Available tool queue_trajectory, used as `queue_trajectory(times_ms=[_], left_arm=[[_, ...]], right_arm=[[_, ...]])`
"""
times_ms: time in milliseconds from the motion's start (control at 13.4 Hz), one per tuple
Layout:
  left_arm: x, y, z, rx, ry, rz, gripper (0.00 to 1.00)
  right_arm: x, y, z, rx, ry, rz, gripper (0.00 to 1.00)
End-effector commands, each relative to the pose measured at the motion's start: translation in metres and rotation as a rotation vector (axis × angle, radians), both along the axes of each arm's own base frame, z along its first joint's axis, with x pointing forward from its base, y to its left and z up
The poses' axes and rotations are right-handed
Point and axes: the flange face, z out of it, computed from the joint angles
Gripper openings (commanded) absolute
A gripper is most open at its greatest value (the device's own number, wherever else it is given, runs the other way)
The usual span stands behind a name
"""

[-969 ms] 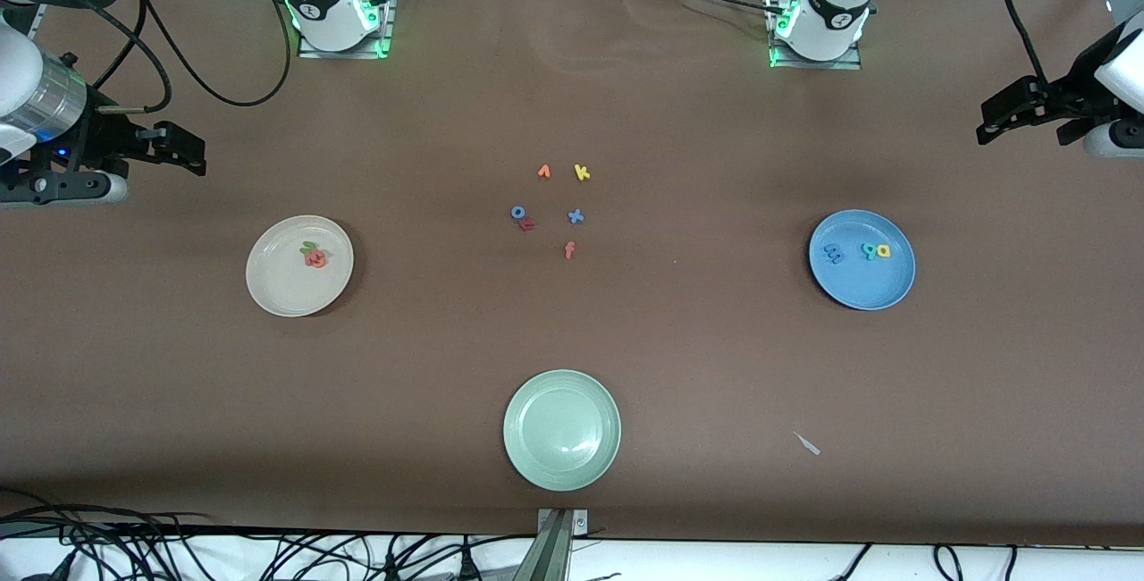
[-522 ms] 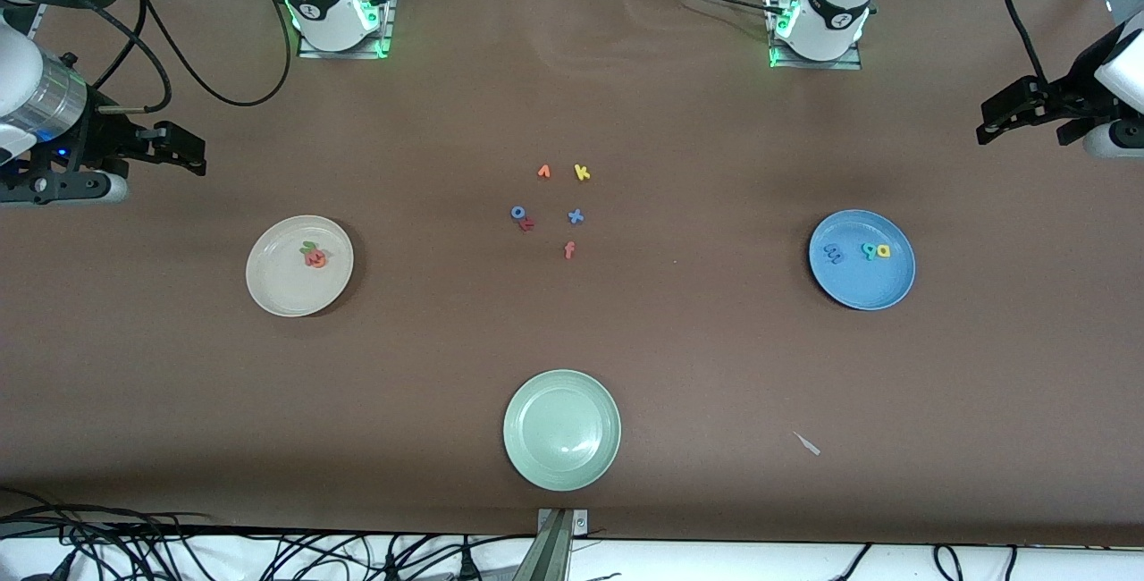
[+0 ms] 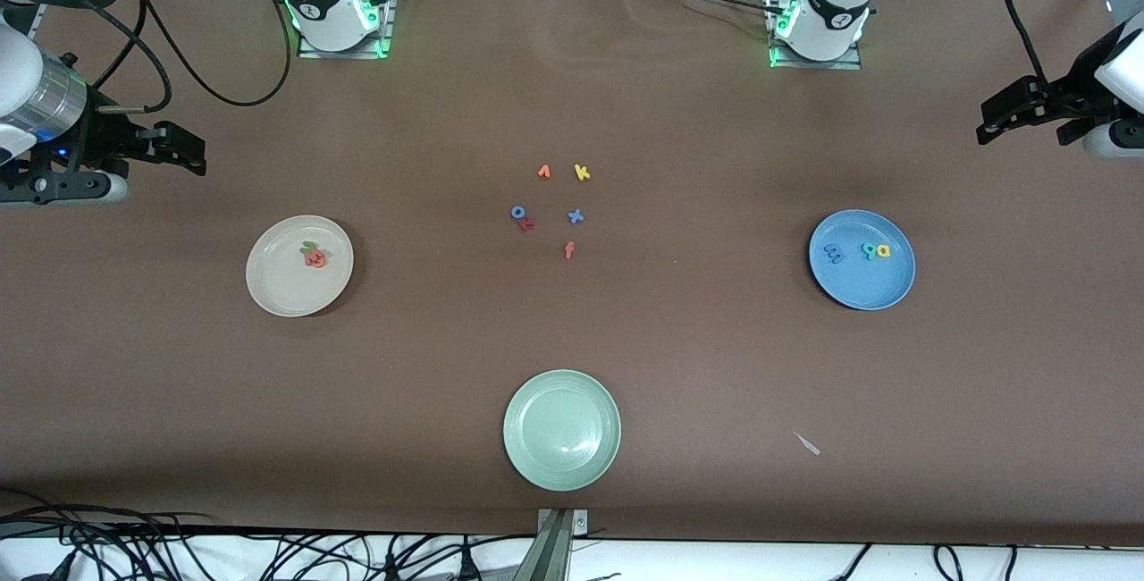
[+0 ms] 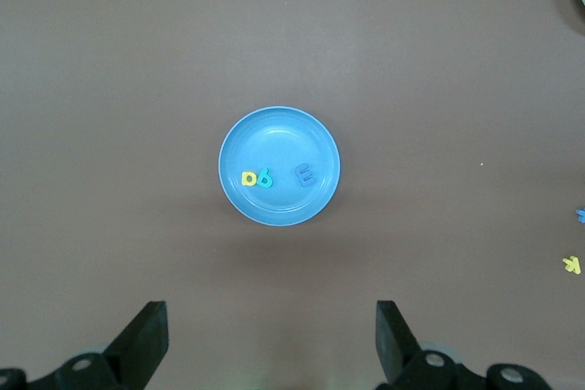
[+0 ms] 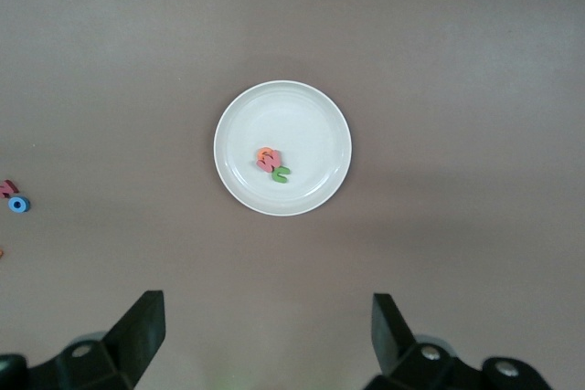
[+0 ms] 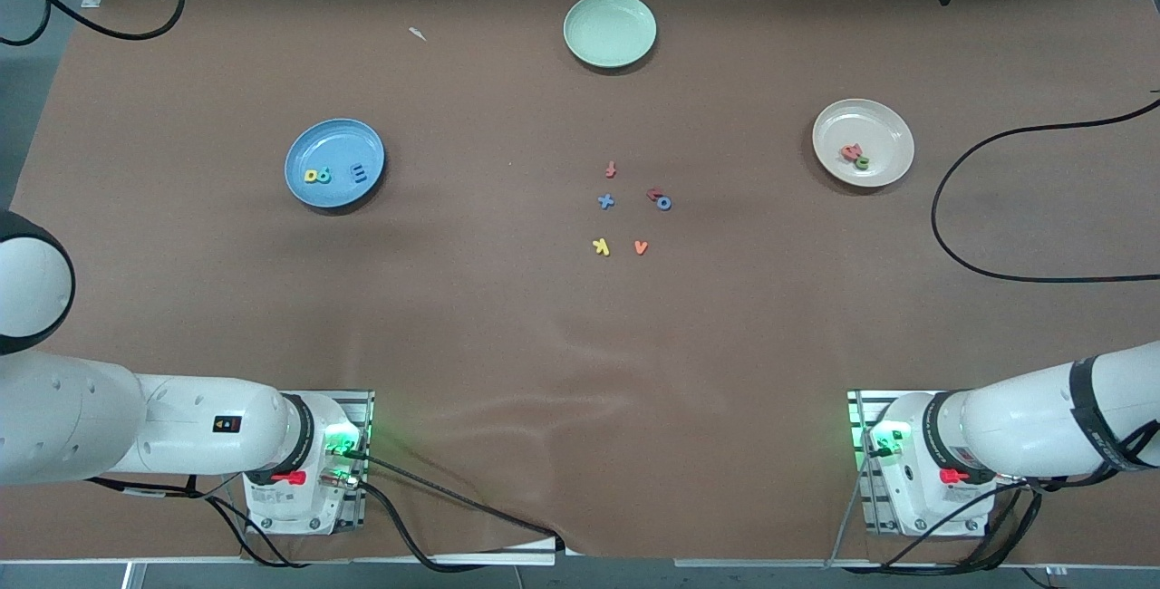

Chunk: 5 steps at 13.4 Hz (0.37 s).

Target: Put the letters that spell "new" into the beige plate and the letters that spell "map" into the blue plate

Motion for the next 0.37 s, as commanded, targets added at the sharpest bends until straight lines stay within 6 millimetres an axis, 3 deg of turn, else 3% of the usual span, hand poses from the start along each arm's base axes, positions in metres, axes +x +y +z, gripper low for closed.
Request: queue_trajectory(times_ms=[0, 298], left_arm=[[0.0018, 0.0003, 0.0061, -0.022, 0.0, 0.007, 1.0], [0.0022, 0.0002, 0.0053, -0.022, 0.002, 0.007, 1.0]], right_arm=[[-0.0024, -0.0018, 0.0041, -0.002, 0.004, 0.001, 1.0], [-0.0017, -0.0017, 0.004, -0.002, 0.002, 0.002, 1.0]])
